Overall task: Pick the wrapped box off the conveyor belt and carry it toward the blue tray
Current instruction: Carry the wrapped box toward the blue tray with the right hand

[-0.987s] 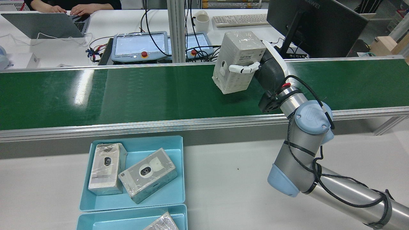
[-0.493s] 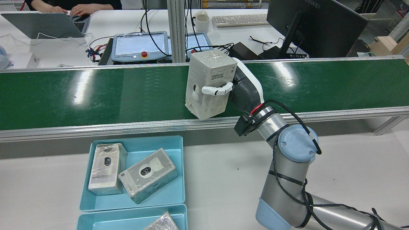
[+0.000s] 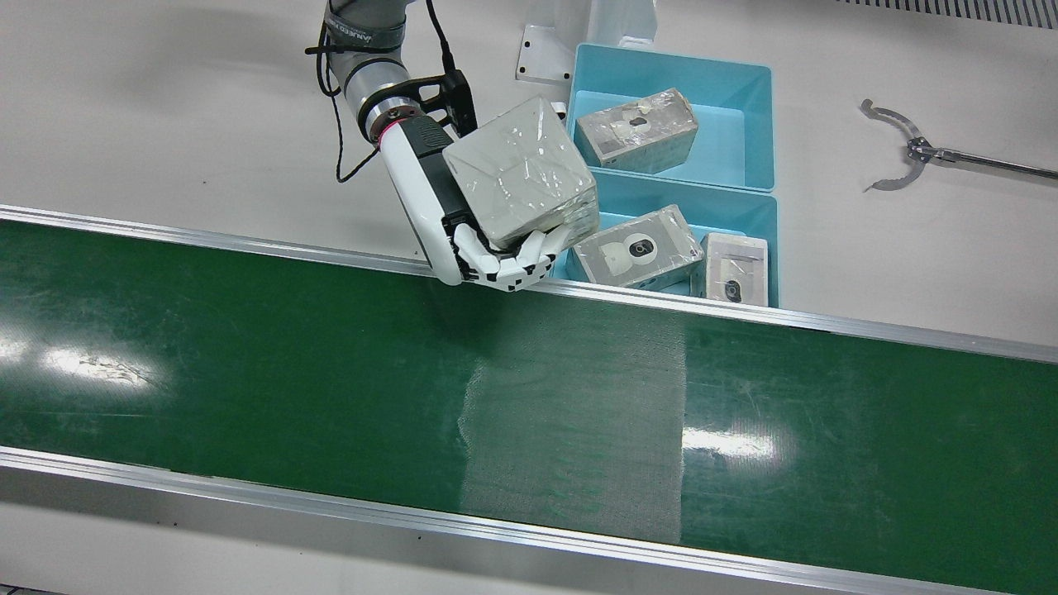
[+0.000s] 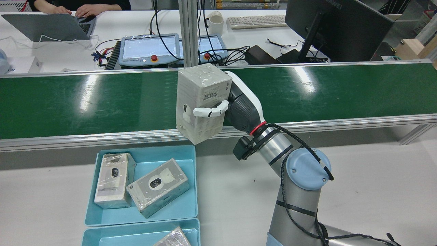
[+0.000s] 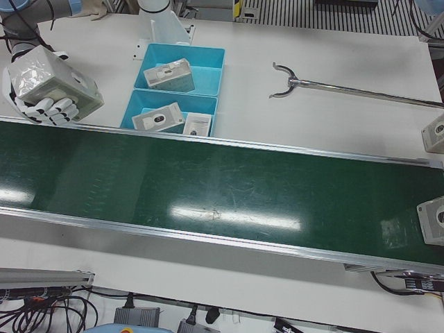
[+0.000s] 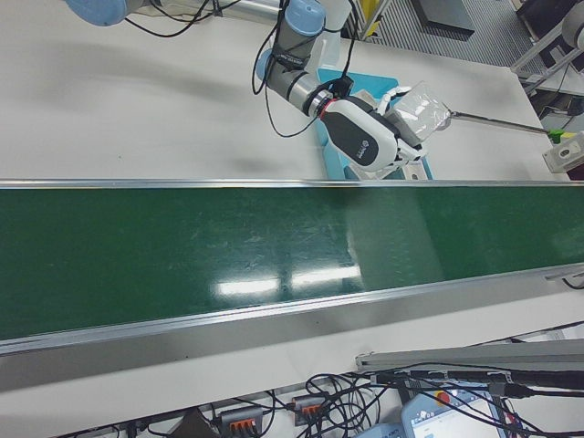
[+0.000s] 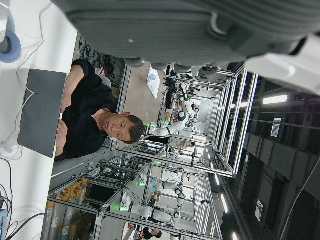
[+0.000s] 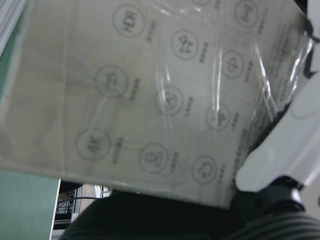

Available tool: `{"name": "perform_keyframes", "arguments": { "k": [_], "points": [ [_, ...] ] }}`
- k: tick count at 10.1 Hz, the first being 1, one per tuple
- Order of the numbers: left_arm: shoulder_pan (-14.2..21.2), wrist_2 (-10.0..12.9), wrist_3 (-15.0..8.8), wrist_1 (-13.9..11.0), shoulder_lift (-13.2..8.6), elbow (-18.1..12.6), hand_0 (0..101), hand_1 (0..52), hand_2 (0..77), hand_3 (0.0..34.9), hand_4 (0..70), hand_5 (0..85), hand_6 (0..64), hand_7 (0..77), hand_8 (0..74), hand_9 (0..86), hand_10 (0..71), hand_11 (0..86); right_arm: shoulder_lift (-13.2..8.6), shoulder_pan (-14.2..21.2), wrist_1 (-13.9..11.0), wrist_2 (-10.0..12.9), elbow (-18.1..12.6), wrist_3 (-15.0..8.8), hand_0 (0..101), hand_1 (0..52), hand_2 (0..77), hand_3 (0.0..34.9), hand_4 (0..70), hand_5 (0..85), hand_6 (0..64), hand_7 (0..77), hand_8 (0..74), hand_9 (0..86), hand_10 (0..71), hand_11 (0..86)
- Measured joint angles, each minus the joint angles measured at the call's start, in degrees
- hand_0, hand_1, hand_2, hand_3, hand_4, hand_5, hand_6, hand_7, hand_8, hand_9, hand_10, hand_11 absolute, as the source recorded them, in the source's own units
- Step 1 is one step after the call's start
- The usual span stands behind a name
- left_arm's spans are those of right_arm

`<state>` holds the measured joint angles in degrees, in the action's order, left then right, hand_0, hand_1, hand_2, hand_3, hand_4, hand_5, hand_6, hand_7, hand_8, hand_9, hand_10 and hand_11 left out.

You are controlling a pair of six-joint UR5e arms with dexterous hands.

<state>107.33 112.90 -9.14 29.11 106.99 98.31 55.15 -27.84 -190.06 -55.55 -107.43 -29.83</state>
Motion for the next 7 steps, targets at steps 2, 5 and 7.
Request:
{"name": "perform_keyframes", "arguments": {
  "k": [2, 5, 7],
  "points": [
    [0.0, 0.0, 0.0, 0.0, 0.0, 0.0, 0, 0.0, 0.5, 0.0, 0.0, 0.5, 0.0, 0.0, 0.5, 0.5, 0.5, 0.5, -0.2, 2.0, 1.9, -0.1, 0.4, -1.9, 46, 0.5, 31.1, 0.0, 7.6, 66.5, 44.2, 34.9, 56.2, 42.0, 47.5, 47.5],
    [0.0, 0.0, 0.0, 0.0, 0.0, 0.0, 0, 0.0, 1.1, 0.0, 0.0, 1.1, 0.0, 0.0, 0.5, 0.0, 0.5, 0.5, -0.4, 4.5, 4.0, -0.1, 0.8, -4.6, 46, 0.5, 31.1, 0.0, 7.6, 66.5, 44.7, 34.9, 49.6, 48.0, 47.5, 47.5],
    [0.0, 0.0, 0.0, 0.0, 0.0, 0.0, 0, 0.0, 0.5, 0.0, 0.0, 1.1, 0.0, 0.0, 0.5, 0.0, 0.5, 0.5, -0.8, 5.7, 4.5, -0.1, 1.0, -6.6, 46, 0.5, 31.1, 0.0, 7.6, 66.5, 44.7, 34.9, 42.0, 52.4, 47.5, 47.5]
  ]
}}
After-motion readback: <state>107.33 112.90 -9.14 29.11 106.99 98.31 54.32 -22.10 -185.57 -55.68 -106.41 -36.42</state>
